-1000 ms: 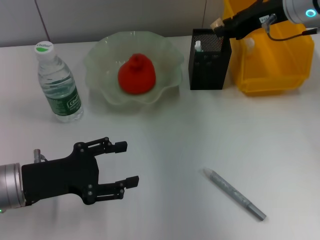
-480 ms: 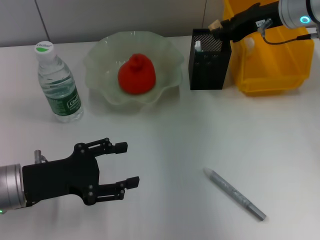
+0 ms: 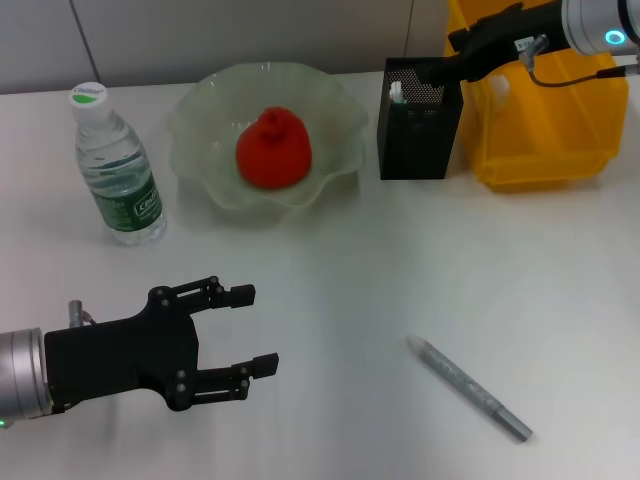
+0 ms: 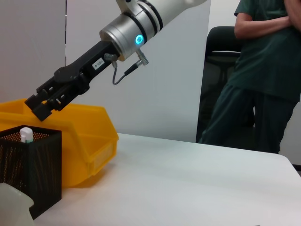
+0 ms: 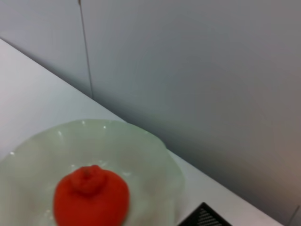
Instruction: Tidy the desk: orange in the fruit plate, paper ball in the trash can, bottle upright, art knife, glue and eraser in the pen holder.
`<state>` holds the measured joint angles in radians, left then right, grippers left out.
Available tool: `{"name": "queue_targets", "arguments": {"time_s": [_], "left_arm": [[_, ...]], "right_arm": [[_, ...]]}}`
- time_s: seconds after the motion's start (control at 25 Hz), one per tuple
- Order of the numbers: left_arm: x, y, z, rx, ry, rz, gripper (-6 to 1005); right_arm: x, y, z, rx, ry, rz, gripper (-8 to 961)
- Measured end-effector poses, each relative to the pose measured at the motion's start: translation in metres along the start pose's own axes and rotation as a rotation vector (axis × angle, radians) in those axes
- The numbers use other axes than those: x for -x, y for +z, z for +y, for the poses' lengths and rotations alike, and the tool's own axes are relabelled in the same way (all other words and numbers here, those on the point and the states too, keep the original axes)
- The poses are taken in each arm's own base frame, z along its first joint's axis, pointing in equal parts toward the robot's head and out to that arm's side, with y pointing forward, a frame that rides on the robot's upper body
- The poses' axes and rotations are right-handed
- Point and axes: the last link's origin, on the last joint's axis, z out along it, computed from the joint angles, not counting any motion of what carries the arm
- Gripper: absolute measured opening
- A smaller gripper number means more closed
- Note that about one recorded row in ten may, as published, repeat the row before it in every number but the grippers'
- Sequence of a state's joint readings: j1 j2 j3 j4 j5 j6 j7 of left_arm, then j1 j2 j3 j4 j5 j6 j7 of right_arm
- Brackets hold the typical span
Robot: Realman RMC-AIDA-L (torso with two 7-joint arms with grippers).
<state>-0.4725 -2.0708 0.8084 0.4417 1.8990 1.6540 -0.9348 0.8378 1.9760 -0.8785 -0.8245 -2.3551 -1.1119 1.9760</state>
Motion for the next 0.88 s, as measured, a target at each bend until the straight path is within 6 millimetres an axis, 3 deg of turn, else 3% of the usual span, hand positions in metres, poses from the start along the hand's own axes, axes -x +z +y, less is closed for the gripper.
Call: {"name": "queue_targets", "arguments": {"time_s": [0.24,0.52,0.6,0.88], "left_arm": [[-0.001,-0.001,0.000,0.003,0.000,0.003,787],[0.000,-0.001,0.000,0.003,0.005,0.002,787],[0.000,-0.001,0.000,0.004,0.010,0.002,787],[-0.001,0.000,0.001,0.010,0.018,-0.003,787]], "right_arm": [[0.015,-0.020,0.023,0.008,0.042,0.117,704],[0.028,-0.034,0.073,-0.019,0.030,0.415,703],[0.029,-0.032,0.092,0.005,0.032,0.505,703],[0.023,-0.017,0.119,0.065,0.061,0.642,703]]}}
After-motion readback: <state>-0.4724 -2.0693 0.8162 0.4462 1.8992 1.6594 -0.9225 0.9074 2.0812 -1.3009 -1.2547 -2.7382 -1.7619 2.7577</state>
